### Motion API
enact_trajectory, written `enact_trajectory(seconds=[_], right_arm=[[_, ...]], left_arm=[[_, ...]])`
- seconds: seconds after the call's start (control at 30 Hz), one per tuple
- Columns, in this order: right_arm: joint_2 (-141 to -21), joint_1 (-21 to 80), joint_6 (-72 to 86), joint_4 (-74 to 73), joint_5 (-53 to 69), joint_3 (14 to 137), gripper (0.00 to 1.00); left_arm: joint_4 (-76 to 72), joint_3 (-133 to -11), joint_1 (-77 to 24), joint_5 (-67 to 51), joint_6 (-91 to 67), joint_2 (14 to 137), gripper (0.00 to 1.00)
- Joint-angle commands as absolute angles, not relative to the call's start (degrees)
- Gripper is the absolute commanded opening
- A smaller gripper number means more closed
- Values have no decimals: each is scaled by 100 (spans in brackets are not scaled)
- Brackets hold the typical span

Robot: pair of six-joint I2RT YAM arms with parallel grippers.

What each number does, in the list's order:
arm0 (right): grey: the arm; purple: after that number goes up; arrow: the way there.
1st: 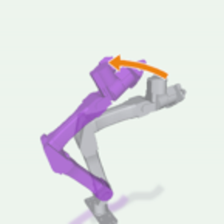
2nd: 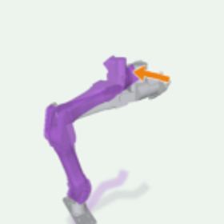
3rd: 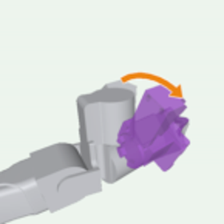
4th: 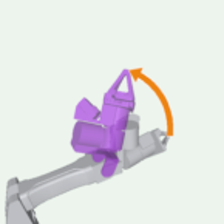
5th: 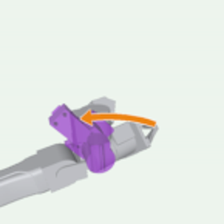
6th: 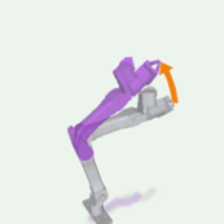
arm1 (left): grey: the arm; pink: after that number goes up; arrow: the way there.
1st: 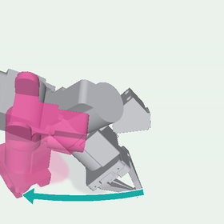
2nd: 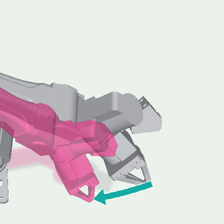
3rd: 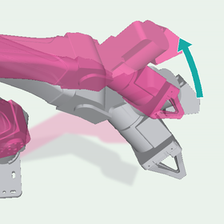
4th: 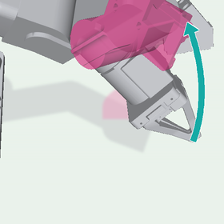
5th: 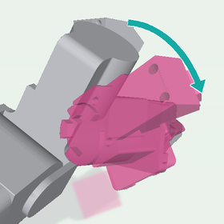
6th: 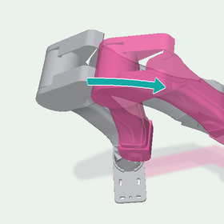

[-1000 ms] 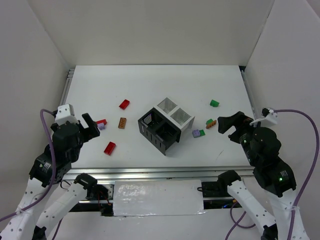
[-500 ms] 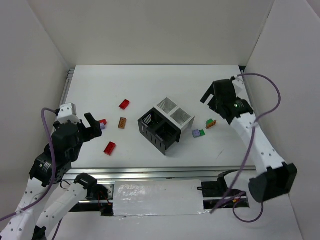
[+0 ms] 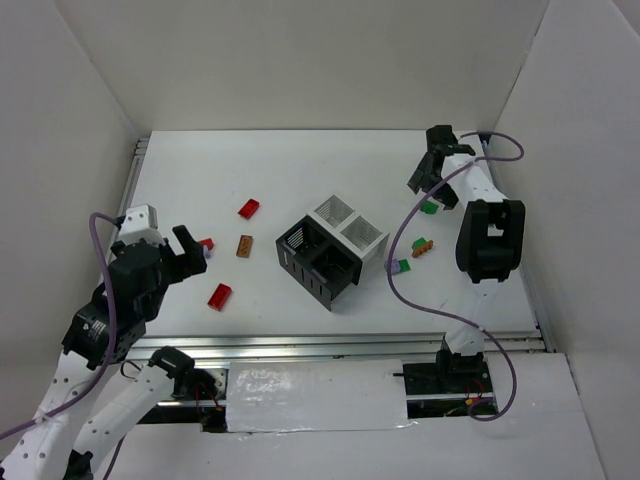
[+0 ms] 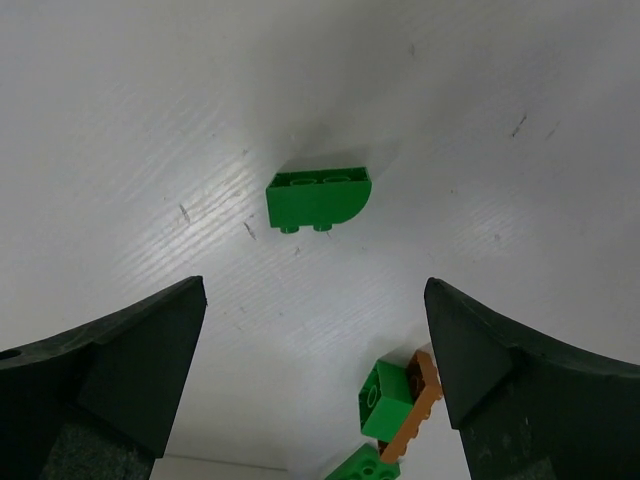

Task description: Sort the legos into containers by color

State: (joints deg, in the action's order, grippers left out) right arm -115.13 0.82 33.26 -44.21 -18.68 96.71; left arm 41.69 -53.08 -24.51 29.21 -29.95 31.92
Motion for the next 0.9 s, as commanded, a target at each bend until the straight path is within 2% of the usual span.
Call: enact_trajectory(seconds=[0.0,0.23,0.37,0.6,0.77,0.87], right_arm=[[-11671,-219,3077,-4552,-1671,10186,97],[-12374,-369,2945,-4658,-1433,10379,95],[-12568,-501,2804,-4570,-925,10459,90],[-12963,-519,2654,-4711,-405,10819,90],[-13035,-501,2663,-4782,-360,10864,85],[-12929,-510,2646,-4650,-352,10670,78]], left_arm=[[3902,-5300,-2443,2901,-2892,3252,100],[3894,-5326,-2443,2830,-2874,3480,99],[3885,-5300,-2452,2839,-2874,3454,99],[3867,-5300,-2452,2804,-2857,3472,99],[3858,-5300,-2443,2786,-2848,3454,100],[3850,-5300,-2452,2769,-2848,3445,99]])
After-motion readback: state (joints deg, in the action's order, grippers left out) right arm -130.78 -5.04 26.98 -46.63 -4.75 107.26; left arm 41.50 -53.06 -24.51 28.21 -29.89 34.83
